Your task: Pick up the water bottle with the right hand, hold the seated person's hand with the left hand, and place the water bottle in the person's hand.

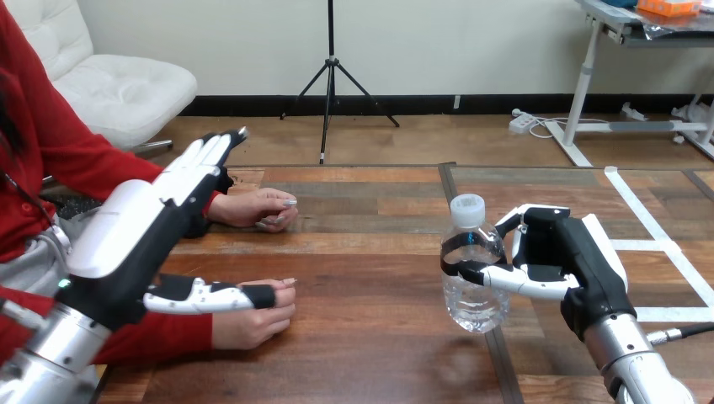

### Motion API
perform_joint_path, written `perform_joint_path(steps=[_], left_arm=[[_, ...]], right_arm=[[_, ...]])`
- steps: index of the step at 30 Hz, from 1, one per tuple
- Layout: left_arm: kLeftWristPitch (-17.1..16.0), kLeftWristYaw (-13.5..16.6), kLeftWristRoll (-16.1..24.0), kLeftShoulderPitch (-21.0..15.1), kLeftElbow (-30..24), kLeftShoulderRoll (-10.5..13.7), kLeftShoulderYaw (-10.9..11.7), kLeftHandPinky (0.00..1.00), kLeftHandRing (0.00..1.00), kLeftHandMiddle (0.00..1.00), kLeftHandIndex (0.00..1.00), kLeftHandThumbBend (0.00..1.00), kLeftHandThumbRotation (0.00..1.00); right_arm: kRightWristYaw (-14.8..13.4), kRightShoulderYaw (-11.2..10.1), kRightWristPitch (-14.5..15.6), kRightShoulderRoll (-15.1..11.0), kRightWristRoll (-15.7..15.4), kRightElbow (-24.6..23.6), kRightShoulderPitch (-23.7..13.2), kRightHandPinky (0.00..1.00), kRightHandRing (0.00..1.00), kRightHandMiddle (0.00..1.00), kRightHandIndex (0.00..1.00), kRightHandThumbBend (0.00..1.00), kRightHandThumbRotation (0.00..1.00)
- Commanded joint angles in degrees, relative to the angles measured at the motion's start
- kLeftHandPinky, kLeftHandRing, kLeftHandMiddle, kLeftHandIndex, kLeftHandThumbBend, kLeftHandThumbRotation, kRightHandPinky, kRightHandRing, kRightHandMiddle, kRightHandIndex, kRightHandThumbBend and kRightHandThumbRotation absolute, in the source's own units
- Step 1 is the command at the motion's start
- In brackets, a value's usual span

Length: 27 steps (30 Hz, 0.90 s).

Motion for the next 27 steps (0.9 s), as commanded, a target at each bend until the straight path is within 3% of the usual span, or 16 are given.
perform_joint_path(steps=[1, 14, 27], left_arm=[[1.33, 1.48, 1.7, -4.66, 1.78, 3.82, -1.31, 0.93, 1.0, 1.0, 1.0, 1.0, 0.7], [4.44, 0.32, 3.14, -7.46, 3.54, 8.53, -4.14, 0.72, 0.85, 0.91, 0.94, 1.0, 0.65], [5.73, -3.02, 2.92, -11.35, 6.97, 11.88, -8.34, 0.69, 0.81, 0.86, 0.9, 1.0, 0.55]], right_arm=[[-0.23, 0.29, 0.12, 0.01, 0.81, -5.19, -1.97, 0.01, 0.05, 0.08, 0.06, 0.47, 0.0], [0.14, 0.63, 2.65, 0.17, 1.47, -9.13, -1.29, 0.01, 0.04, 0.08, 0.05, 0.45, 0.0], [0.76, 0.73, 3.58, 0.11, 2.56, -11.34, -1.26, 0.0, 0.03, 0.06, 0.04, 0.41, 0.0]])
